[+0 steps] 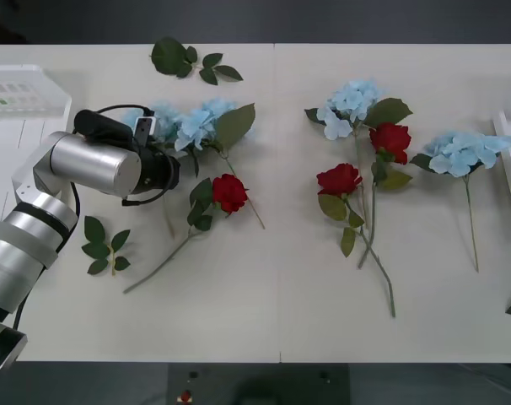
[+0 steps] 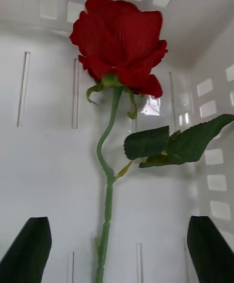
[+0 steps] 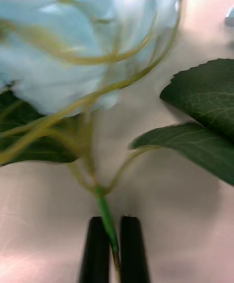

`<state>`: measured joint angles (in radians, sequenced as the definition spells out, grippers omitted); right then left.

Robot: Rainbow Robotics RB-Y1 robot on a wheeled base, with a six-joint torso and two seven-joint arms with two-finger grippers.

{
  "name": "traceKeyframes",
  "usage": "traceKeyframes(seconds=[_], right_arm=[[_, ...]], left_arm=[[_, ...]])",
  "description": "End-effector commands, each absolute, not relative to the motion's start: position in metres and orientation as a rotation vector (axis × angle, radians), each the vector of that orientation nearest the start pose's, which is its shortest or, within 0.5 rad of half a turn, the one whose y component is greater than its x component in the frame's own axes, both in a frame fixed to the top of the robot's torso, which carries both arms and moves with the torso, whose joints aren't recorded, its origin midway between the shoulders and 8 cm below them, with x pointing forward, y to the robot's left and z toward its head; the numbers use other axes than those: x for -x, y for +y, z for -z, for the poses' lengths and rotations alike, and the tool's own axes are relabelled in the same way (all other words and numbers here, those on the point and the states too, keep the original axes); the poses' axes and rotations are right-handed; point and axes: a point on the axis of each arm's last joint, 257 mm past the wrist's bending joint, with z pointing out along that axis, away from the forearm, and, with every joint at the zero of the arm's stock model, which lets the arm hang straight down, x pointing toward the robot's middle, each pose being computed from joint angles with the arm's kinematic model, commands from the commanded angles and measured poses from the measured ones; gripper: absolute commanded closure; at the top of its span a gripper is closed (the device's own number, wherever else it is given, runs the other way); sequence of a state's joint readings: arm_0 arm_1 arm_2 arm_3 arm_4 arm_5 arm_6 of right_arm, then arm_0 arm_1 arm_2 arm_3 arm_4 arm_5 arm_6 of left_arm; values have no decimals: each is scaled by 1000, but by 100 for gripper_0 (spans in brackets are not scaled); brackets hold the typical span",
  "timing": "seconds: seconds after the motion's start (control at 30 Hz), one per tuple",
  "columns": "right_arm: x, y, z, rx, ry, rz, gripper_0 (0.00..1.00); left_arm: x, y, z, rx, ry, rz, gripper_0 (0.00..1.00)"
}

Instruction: Put the red flowers into the right box and the blue flowers into the left box

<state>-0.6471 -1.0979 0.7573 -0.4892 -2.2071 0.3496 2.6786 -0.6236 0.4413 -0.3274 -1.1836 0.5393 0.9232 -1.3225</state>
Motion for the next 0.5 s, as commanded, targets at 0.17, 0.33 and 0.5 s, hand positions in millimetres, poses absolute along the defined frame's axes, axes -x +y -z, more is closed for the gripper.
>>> traceKeyframes(seconds=[0.17,0.33,0.5], right_arm=[[-546,-621,199,135,2203,166,0],[-546,-562,186,241,2240,-35,0],[-544,-516,181,230,2296,-177,0]], left_arm=[[-612,208,186,-6,2346,342,100],[-608,241,103,37,2273,368,100],[-608,314,44,59,2177,236,100]])
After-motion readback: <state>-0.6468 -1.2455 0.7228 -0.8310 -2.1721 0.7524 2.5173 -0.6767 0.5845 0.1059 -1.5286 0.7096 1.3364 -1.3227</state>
